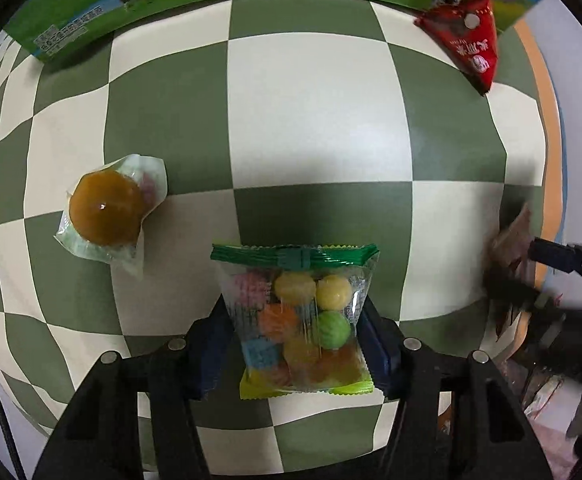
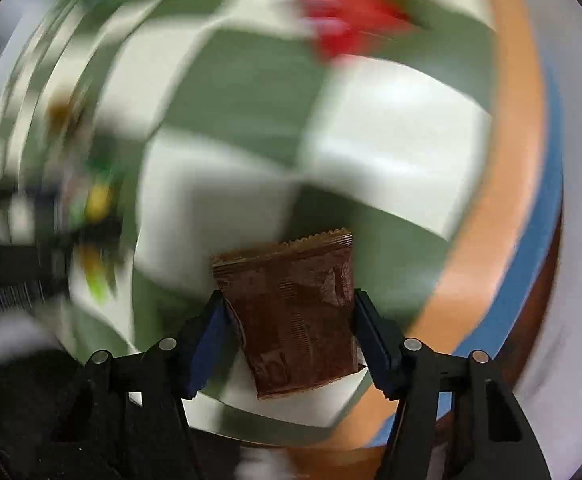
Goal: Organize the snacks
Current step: 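Grasp the candy bag with the left tool while the right tool grasps the brown packet, then carry both packets into the box and open both tools to release them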
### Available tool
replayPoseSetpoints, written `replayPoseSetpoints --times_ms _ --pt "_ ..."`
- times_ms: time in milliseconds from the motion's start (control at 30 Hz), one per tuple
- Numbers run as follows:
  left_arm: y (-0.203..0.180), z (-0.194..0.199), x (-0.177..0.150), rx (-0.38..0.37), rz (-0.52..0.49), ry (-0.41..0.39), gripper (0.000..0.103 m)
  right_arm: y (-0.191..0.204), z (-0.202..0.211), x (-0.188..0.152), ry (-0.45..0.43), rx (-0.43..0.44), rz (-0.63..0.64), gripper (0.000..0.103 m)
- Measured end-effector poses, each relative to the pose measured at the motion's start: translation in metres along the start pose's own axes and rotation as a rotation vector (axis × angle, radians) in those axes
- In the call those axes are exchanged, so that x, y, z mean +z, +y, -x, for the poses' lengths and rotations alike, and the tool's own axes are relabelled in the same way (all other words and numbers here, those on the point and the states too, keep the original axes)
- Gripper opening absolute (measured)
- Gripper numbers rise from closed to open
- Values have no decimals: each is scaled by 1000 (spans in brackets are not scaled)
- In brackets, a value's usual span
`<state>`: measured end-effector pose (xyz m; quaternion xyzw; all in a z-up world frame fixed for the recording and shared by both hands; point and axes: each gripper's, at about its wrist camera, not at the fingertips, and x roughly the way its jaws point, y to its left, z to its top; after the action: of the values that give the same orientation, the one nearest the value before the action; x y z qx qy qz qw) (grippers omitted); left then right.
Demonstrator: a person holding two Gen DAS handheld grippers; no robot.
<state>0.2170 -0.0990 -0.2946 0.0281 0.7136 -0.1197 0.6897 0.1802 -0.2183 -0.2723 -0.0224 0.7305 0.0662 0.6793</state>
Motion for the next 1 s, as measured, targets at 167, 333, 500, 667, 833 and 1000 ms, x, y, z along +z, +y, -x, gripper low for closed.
replayPoseSetpoints --times_ms 167,333,500,667,833,1000 --pt "6 0 10 -2 35 8 57 -59 5 9 -22 270 -436 70" --pt "10 -1 11 -9 62 4 58 -51 22 4 -61 196 -366 79" --pt "12 13 10 9 46 -40 50 -27 4 -5 -73 106 -281 72" --pt "12 37 16 18 39 -94 48 -14 6 -10 -146 30 -232 59" --pt "20 83 28 -56 65 -157 48 -16 31 -10 -195 100 -240 59" --pt "22 165 47 -161 72 -289 48 -10 87 -1 -289 205 -237 59"
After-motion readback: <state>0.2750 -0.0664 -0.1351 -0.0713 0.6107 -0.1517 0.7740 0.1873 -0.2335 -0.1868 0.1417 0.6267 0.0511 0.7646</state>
